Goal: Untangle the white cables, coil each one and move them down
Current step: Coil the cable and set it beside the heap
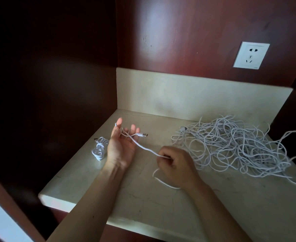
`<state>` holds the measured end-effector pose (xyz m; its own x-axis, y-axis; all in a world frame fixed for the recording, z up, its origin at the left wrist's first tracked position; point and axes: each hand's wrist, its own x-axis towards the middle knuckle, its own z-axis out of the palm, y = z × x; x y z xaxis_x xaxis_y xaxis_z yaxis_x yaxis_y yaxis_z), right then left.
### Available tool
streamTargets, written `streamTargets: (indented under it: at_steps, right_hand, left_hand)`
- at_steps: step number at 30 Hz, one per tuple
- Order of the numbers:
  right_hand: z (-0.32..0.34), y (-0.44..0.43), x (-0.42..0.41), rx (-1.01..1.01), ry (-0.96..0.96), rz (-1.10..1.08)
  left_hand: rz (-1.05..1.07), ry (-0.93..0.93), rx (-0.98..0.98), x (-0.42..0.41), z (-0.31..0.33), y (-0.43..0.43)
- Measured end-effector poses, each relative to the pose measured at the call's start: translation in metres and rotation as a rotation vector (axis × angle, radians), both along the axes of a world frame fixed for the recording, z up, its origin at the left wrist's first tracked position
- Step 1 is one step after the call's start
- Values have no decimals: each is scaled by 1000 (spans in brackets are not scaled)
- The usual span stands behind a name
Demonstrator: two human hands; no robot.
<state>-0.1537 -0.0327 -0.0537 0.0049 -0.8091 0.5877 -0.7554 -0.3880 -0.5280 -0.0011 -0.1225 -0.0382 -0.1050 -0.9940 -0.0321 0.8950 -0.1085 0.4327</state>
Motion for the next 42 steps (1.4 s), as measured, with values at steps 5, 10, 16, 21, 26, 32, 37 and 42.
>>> streamTargets:
  at_steps: [5,10,16,21,26,32,37,42]
  right_hand:
    - [-2,2,-2,46,85,-19]
    - [-1,-1,-4,-68,12,38]
    - [-5,-14,-16,-68,65,-65]
    - [22,-19,-8,-135,-105,-19]
    - [41,-26,18,-116,-175,56]
    - [20,-35,24,-80,-427,-81]
    - [12,-36,24,-61,-477,-104]
    - [6,-35,15,-59,-524,-101]
  left_hand:
    - [169,-261,-102,-2,-2,0]
    - [128,-209,-65,0,0,0]
    - [26,-280,-36,2,-3,-1]
    - [-263,-333,-40,-3,-5,2]
    - [-532,-390,-130,-3,-1,9]
    - [-708,-445,-167,-5,-2,14]
    - [-739,-564,-185,-6,-5,12]
    - [-739,-576,-241,-7,-6,13]
